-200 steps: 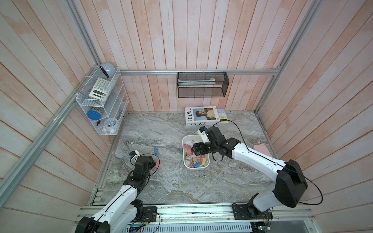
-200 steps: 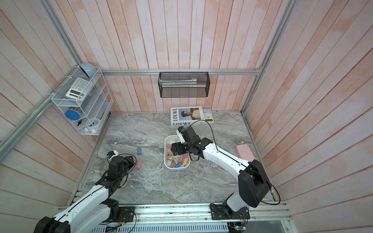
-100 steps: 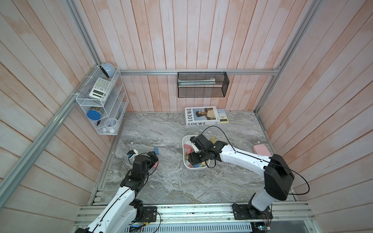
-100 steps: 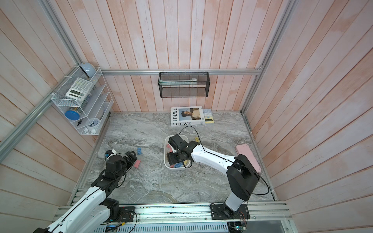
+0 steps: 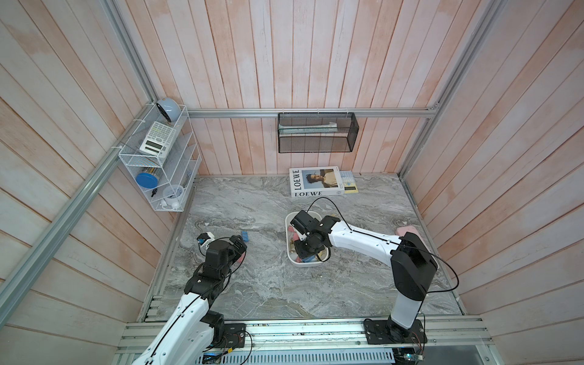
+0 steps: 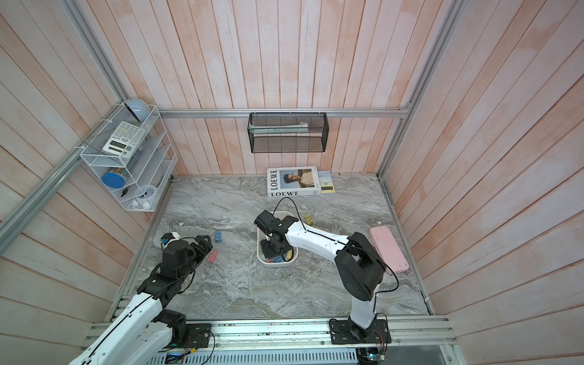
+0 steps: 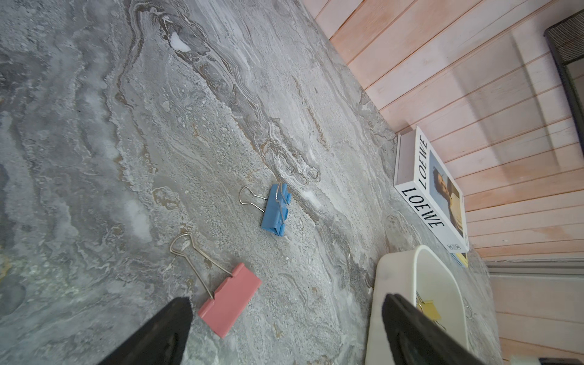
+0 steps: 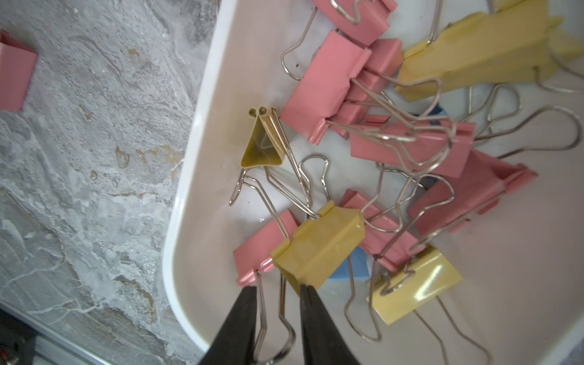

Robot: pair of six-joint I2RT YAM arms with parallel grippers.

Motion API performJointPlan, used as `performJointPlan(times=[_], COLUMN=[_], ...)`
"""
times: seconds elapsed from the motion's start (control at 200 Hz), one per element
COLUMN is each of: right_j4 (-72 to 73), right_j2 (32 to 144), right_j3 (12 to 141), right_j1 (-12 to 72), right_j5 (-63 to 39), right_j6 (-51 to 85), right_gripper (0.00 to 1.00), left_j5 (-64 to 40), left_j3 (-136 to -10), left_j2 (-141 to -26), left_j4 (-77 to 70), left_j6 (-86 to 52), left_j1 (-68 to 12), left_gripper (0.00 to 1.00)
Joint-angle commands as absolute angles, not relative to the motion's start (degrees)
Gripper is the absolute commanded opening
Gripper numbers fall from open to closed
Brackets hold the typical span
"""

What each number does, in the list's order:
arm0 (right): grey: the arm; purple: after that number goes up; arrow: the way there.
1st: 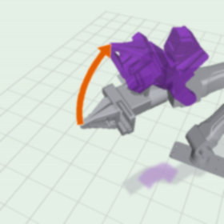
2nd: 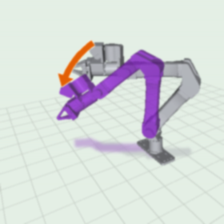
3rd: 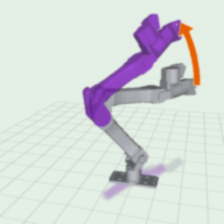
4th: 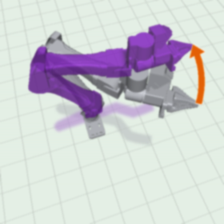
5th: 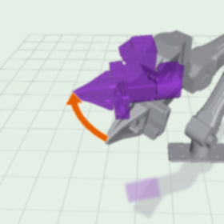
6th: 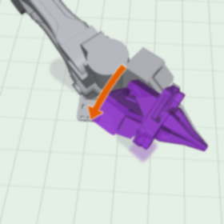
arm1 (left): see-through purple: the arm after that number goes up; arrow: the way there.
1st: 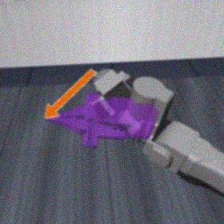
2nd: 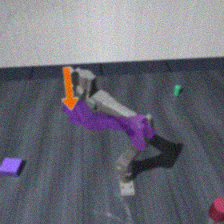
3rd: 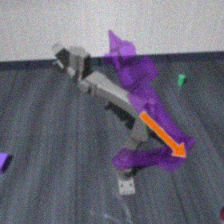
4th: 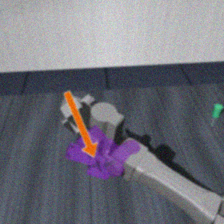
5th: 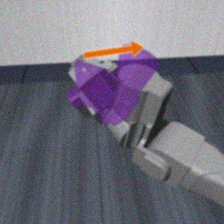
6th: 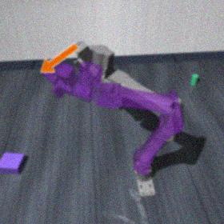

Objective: Take out the binder clips from the storage box
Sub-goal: Pick up the binder clip from the storage box.

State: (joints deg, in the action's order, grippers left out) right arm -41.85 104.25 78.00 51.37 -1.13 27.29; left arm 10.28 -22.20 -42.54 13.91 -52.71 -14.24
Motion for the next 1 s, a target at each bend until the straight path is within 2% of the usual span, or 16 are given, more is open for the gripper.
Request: performJointPlan(times=[0.0, 0.09, 0.155, 0.355, 0.57, 0.825, 0.995], right_j4=[-44.52, -44.21, -44.09, -45.15, -42.49, -33.64, -31.48], right_j2=[101.54, 99.93, 98.88, 95.40, 88.06, 74.96, 69.14], right_j3=[76.47, 75.35, 75.10, 76.77, 74.79, 62.36, 53.61], right_j1=[51.15, 51.06, 50.89, 49.96, 44.64, 35.99, 26.94], right_j5=[0.75, 0.80, 0.96, 2.06, 2.16, 6.33, 1.86], right_j6=[28.19, 28.80, 29.00, 28.57, 27.78, 28.99, 29.09], right_gripper=[0.20, 0.05, 0.00, 0.00, 0.00, 0.00, 0.00], left_j5=[9.22, 8.81, 8.39, 5.18, 3.50, 3.87, 3.45], left_j3=[-23.64, -23.73, -24.00, -25.55, -29.76, -35.54, -39.09], left_j2=[-42.17, -42.56, -42.89, -44.51, -47.56, -53.10, -58.53], left_j4=[15.04, 14.63, 14.52, 12.90, 12.30, 11.40, 10.07], left_j6=[-51.72, -51.68, -51.68, -51.03, -49.35, -46.78, -45.44], left_j1=[-13.93, -13.90, -13.97, -13.98, -16.02, -21.60, -26.03], left_gripper=[1.00, 1.00, 1.00, 1.00, 1.00, 1.00, 1.00])
